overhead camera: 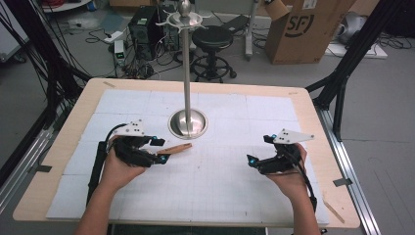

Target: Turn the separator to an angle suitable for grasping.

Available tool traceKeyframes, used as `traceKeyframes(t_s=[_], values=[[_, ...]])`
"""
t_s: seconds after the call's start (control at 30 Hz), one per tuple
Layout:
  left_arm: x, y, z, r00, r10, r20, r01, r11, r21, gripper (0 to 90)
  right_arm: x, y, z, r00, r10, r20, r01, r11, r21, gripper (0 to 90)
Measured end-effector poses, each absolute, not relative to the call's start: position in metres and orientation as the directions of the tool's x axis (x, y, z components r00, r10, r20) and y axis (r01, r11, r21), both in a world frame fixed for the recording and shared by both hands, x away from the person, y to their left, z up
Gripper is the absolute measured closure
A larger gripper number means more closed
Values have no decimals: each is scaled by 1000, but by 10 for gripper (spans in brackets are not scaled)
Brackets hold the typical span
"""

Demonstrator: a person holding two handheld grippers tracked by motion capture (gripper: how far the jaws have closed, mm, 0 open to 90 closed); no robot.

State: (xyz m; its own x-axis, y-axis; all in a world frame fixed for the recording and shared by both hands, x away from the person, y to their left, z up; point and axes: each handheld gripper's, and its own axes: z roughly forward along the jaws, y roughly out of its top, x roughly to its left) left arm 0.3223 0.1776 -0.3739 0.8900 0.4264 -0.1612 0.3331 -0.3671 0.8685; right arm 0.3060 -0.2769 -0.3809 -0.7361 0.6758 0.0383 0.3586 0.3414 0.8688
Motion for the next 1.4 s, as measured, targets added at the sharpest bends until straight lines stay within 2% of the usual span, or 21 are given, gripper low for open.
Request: traceKeyframes(t_s=[0.17, 0.33, 0.7, 1.4], values=[[320, 188, -374, 886, 438, -154, 327, -353, 877, 244, 307, -279, -381, -735, 677, 41, 357, 335, 872, 24], [315, 193, -371, 879, 462, -116, 302, -353, 886, 196, 307, -281, -380, -734, 678, 43, 357, 332, 873, 24], [317, 209, -371, 859, 500, -111, 300, -315, 900, 69, 308, -284, -378, -728, 684, 48, 359, 321, 876, 24], [321, 213, -375, 864, 492, -105, 287, -312, 906, 63, 306, -283, -375, -736, 676, 36, 343, 326, 881, 24]])
